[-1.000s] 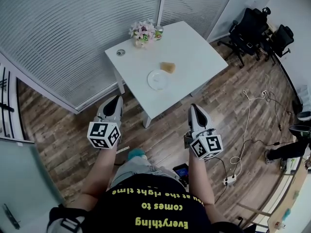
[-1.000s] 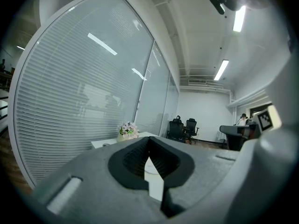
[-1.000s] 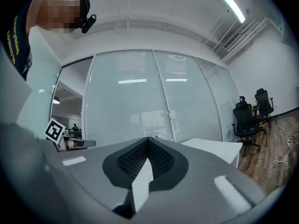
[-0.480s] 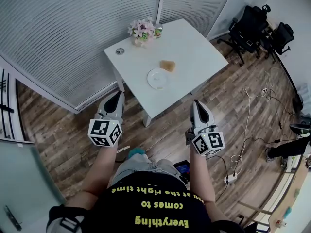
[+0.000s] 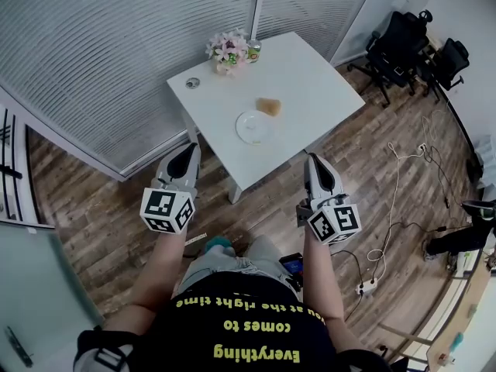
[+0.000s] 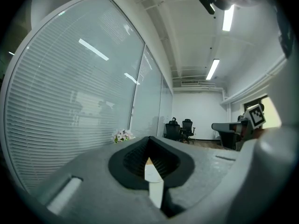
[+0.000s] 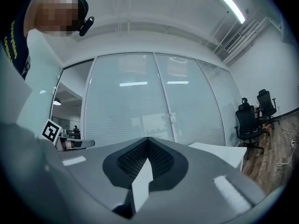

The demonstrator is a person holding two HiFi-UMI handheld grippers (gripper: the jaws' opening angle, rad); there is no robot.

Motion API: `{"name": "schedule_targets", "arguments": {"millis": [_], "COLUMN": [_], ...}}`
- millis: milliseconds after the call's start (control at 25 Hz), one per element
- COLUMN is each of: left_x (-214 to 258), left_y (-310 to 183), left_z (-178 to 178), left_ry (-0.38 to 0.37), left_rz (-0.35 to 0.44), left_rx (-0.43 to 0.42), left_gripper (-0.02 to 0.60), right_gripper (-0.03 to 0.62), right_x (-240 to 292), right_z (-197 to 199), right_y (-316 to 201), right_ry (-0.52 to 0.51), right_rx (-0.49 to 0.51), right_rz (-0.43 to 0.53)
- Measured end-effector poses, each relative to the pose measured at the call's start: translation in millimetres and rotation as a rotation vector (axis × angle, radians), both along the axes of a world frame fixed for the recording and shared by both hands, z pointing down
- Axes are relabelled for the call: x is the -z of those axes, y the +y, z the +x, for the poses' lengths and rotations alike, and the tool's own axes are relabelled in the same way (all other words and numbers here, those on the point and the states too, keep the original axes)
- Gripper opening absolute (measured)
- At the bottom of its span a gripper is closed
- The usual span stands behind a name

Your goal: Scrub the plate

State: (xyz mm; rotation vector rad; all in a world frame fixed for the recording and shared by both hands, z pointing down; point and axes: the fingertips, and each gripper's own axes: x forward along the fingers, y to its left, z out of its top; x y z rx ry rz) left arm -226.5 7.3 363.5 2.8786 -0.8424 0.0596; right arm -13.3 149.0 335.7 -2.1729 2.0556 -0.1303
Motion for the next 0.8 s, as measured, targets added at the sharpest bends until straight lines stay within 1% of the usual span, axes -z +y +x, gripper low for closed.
{"name": "schedule_targets", "arguments": {"millis": [240,400,600,800], "left_x": [0.2,-2.4,-3.0,-4.5], "left_y": [-4.8,-13.3,-34.5,-62.1], "left_z": [4.6,11.4,20.7,36.3], "left_ry": [0.014,0.019,0.047,0.05], "left_rz": [0.004,0.005,-0.002,-0.011], "left_rx": [0.011,0.034,0.075,0.14], "left_gripper": [0.0,0.0,-0.002,-0.001], "right_gripper": [0.005,0.005,0.005,0.005], "right_x": [4.7,-0.7,-1.3,2.5], "right_z": [7.4,19.8,41.4,67.6], "right_y": [-8.6,-20.5,-52.2,-92.7], "right_ry": [0.008,0.013,0.019,0.015], "right_rx": [0.016,0.038,0.069,0.126], "right_rz": [0.011,0.012,0.019,0.013]}}
